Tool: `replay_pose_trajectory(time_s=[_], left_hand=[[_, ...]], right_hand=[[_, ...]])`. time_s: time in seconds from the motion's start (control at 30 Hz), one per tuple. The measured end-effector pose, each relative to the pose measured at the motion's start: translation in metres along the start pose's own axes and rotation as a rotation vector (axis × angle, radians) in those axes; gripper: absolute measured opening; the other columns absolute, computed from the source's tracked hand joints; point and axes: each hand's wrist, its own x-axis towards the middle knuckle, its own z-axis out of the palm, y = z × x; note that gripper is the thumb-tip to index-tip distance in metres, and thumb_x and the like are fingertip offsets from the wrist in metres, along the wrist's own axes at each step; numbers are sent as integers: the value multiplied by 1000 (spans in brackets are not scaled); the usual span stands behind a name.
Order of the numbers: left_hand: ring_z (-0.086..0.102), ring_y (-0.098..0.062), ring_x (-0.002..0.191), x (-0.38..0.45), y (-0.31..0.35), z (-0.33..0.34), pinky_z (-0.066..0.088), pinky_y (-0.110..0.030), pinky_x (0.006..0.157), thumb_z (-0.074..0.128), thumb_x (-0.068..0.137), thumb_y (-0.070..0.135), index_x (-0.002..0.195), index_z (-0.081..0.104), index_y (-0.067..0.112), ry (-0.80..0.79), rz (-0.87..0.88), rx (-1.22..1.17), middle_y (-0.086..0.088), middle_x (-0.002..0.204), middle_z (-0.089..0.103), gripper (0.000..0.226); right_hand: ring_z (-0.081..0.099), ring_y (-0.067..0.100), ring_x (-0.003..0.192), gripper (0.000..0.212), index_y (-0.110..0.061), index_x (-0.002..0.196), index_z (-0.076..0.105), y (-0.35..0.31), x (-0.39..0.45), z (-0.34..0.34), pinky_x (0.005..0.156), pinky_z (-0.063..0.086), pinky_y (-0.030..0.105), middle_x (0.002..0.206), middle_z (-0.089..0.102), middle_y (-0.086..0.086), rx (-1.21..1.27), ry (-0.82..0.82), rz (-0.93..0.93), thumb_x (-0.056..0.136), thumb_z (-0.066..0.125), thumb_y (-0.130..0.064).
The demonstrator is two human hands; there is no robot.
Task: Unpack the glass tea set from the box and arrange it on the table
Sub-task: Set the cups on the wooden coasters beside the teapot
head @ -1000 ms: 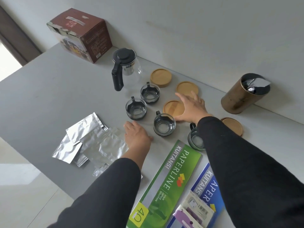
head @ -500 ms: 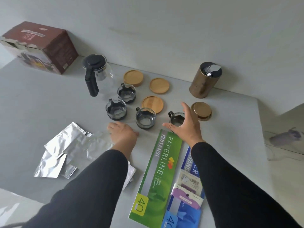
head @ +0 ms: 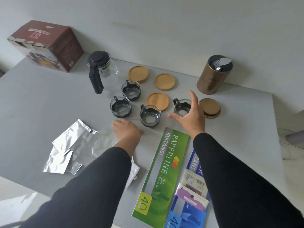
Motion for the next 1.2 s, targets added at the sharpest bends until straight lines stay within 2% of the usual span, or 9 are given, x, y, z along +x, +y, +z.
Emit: replay_pose_trajectory(time_s=[0.2, 0.5, 0.87, 1.0, 1.1, 1.2], left_hand=[[37, -26, 127, -3, 1, -3, 41, -30, 101, 71, 78, 51, 134, 32, -3, 4, 9, 21, -15, 130, 37, 87], [37, -25, 124, -2, 1, -3, 43, -32, 96, 73, 79, 43, 128, 38, 1, 9, 7, -28, -12, 129, 36, 73], [39, -24, 119, -2, 4, -4, 42, -30, 92, 70, 81, 42, 126, 38, 1, 16, 16, -3, -11, 125, 36, 69], [38, -25, 121, -2, 4, -3, 42, -31, 93, 71, 81, 41, 126, 37, 1, 13, 15, 1, -12, 127, 36, 69], [37, -25, 123, 0, 3, -1, 42, -31, 94, 72, 80, 41, 128, 37, 0, 12, 3, -2, -12, 129, 35, 72], [36, -25, 124, -1, 3, 0, 42, -31, 98, 71, 81, 43, 130, 35, 0, 20, 2, 17, -13, 129, 35, 75]], right_hand=[[44, 28, 121, 111, -30, 146, 21, -27, 60, 4, 100, 42, 40, 127, 45, 13, -26, -33, -87, 57, 84, -52], [41, 29, 122, 108, -31, 146, 19, -52, 129, 51, 102, 40, 41, 128, 41, 12, 23, -103, -142, 61, 84, -45], [38, 32, 126, 107, -28, 148, 16, -35, 156, 68, 104, 35, 38, 133, 36, 15, 17, -158, -101, 66, 83, -40], [32, 32, 130, 113, -32, 148, 9, -35, 160, 65, 107, 35, 42, 137, 32, 15, -46, -220, -103, 64, 82, -49], [30, 31, 132, 106, -31, 149, 10, -33, 153, 59, 104, 35, 48, 141, 30, 15, -153, -130, -166, 68, 72, -60], [33, 31, 128, 89, -25, 149, 17, -28, 130, 50, 100, 35, 48, 140, 34, 15, -134, -7, -224, 79, 62, -58]])
